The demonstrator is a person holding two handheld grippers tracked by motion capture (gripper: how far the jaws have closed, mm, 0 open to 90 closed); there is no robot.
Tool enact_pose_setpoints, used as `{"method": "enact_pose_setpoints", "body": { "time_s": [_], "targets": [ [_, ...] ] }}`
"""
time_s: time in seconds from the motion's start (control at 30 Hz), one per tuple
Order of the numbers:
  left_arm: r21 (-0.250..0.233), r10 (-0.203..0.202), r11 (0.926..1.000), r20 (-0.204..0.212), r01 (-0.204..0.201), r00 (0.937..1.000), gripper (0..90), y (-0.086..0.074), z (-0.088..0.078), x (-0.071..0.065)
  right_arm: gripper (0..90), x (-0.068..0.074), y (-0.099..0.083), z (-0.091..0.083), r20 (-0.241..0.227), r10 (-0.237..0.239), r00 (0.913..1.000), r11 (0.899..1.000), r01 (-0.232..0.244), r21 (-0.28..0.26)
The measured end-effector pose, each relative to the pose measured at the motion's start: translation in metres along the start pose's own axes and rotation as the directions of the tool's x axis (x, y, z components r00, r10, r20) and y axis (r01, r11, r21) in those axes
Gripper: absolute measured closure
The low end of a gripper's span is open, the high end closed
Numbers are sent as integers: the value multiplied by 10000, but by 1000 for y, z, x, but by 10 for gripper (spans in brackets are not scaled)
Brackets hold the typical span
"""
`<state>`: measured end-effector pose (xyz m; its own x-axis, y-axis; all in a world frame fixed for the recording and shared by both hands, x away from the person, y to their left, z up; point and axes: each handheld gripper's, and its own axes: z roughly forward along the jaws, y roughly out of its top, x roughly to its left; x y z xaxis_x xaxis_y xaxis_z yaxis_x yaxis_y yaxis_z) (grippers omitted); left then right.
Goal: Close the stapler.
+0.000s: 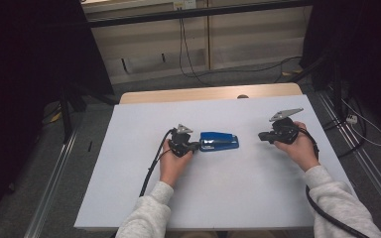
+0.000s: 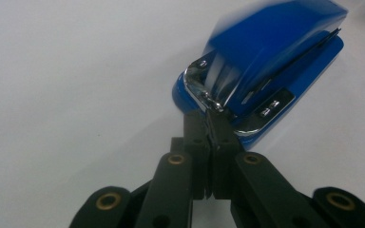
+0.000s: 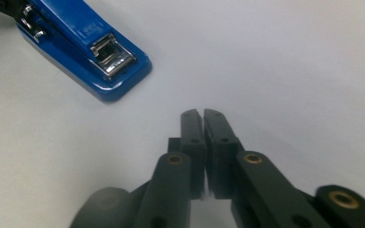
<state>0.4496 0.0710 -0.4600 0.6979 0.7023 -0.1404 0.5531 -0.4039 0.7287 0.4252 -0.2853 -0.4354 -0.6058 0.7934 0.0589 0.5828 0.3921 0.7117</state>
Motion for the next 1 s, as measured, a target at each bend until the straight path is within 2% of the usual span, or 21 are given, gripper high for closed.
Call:
{"method": "enact_pose_setpoints", "body": {
  "time_s": [0.13,0.17,0.2,0.23,0.27,0.3,0.33,0.37,0.4,0.43,0.47,0.53,0.6,0.7,0.77,0.83,0.93,1.0],
  "targets": [
    [-133,-94,9999,143,96,9999,740,2,-8,1,705,2,-2,-3,-157,162,9997,9997,-165,-174],
    [-135,-152,9998,68,153,9999,707,2,-11,1,659,2,-2,-5,-254,398,9989,9988,-404,-260],
    [-185,-185,9997,45,186,9998,634,2,-13,1,632,2,-3,-7,-288,539,9981,9979,-549,-350],
    [-178,-127,9998,230,131,9997,604,2,-15,2,613,3,-4,-8,-378,524,9979,9973,-542,-488],
    [-161,-152,9997,341,157,9993,600,2,-18,3,557,4,-5,-10,-443,465,9979,9971,-490,-574],
    [-294,-204,9993,255,212,9995,559,2,-21,3,510,5,-6,-11,-474,506,9976,9968,-534,-601],
    [-360,-224,9991,300,235,9993,472,2,-23,3,507,6,-7,-12,-622,631,9961,9959,-669,-611],
    [-430,-273,9986,428,291,9987,443,2,-26,3,496,6,-8,-12,-663,625,9958,9955,-670,-675],
    [-608,-329,9975,375,351,9988,437,1,-30,3,456,7,-9,-13,-634,676,9957,9945,-724,-762],
    [-714,-414,9965,191,426,9990,383,0,-33,3,422,7,-9,-13,-624,749,9952,9937,-797,-786],
    [-699,-475,9964,220,489,9986,296,0,-34,3,404,9,-10,-14,-724,906,9933,9918,-966,-838],
    [-593,-507,9969,259,522,9984,266,-1,-39,5,334,11,-12,-15,-946,1219,9880,9869,-1308,-945],
    [-673,-622,9957,351,644,9974,182,-3,-44,6,284,15,-14,-18,-935,1294,9872,9856,-1384,-972],
    [-981,-693,9923,610,750,9957,153,-7,-53,7,236,20,-17,-24,-989,1250,9872,9848,-1355,-1087],
    [-1006,-657,9924,558,710,9963,126,-8,-57,7,206,23,-20,-27,-975,1258,9872,9843,-1365,-1120],
    [-1043,-573,9925,619,636,9964,115,-10,-63,8,194,28,-22,-28,-837,1005,9914,9896,-1084,-951],
    [-1213,-421,9914,670,501,9969,110,-11,-72,8,178,35,-25,-30,-969,859,9916,9919,-942,-855],
    [-1326,-417,9899,646,500,9970,99,-12,-78,9,171,38,-26,-33,-893,722,9934,9933,-797,-836]
  ]
}}
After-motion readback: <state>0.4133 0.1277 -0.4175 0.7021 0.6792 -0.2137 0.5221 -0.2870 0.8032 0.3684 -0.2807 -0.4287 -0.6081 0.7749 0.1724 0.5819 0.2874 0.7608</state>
